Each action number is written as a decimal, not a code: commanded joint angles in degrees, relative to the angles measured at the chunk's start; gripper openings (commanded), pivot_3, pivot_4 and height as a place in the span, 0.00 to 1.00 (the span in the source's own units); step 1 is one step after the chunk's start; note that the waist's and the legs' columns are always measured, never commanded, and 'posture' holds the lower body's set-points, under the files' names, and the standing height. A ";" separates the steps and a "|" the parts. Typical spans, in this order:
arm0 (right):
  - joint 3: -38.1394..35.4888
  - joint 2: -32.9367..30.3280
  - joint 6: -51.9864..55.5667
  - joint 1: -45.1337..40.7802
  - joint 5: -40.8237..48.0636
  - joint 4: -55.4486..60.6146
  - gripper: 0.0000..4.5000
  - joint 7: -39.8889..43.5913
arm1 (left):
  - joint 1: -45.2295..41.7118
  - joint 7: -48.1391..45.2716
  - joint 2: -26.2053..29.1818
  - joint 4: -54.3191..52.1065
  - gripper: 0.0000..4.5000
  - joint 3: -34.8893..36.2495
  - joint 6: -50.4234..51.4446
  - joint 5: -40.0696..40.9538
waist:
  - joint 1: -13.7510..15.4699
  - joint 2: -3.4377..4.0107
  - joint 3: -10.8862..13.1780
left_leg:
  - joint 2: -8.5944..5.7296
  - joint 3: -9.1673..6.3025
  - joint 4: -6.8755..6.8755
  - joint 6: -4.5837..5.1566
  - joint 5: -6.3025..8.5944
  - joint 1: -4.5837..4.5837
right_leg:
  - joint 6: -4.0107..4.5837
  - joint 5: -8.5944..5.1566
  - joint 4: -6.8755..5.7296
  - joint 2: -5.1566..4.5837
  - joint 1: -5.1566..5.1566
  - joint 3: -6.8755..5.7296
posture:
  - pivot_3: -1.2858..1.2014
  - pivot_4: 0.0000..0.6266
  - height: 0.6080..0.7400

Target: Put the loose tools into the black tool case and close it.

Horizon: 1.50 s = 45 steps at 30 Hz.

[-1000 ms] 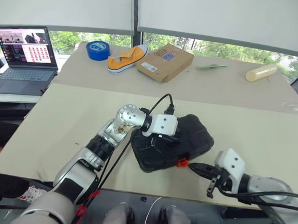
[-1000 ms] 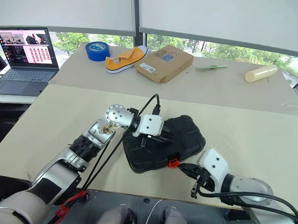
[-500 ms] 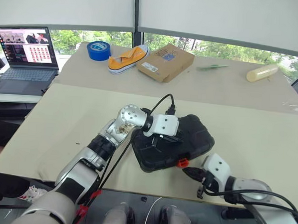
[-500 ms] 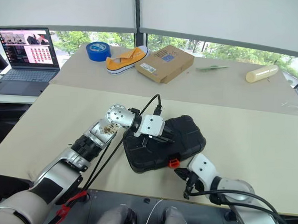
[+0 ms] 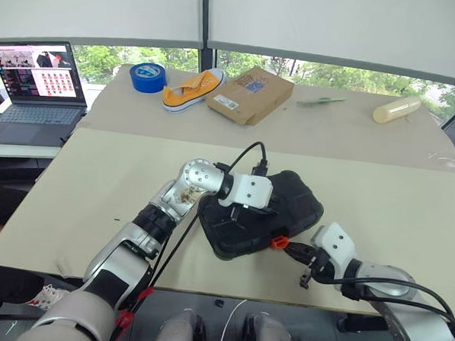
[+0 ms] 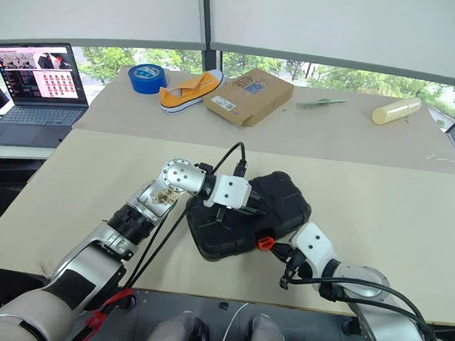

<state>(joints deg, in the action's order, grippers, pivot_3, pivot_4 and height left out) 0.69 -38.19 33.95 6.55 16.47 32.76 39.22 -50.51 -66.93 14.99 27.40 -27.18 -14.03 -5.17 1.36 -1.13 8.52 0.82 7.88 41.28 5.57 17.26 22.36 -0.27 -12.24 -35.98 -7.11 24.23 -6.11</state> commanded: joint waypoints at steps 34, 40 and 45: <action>-6.91 -3.24 4.86 -4.79 8.72 8.92 0.00 2.00 | 2.88 -0.45 0.83 3.38 0.25 -1.23 3.58 -2.14 | 0.26 0.20 -0.19 | -0.07 -0.08 -0.06 0.05 0.04 0.03 | 0.07 0.07 0.17 -0.23 -0.06 -0.29 | 0.52 0.24 0.93; -19.01 -10.90 5.17 -2.46 15.59 5.83 0.40 11.68 | 5.41 -2.76 7.60 -4.61 0.47 6.89 15.73 5.21 | -0.89 0.18 -0.17 | -0.05 -0.07 -0.19 0.10 0.06 0.03 | -0.02 0.02 0.18 -0.18 -0.02 -0.26 | 0.52 0.24 0.93; -27.88 -18.78 4.91 -1.95 21.09 -1.54 0.76 23.57 | 10.04 -7.54 17.81 -18.47 0.84 14.80 31.72 15.55 | -1.46 0.21 -0.13 | 0.03 -0.09 -0.50 -0.20 -0.12 -0.07 | 0.07 -0.02 0.15 0.03 0.05 -0.20 | 0.52 0.24 0.93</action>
<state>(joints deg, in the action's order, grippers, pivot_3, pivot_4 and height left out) -23.77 -55.30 39.91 4.97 35.06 32.41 58.47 -42.01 -72.25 30.62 13.74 -14.20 11.68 7.19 -0.11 -0.92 8.39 0.85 7.79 40.75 5.26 17.08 22.29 -0.12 -12.23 -35.85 -7.06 24.29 -6.31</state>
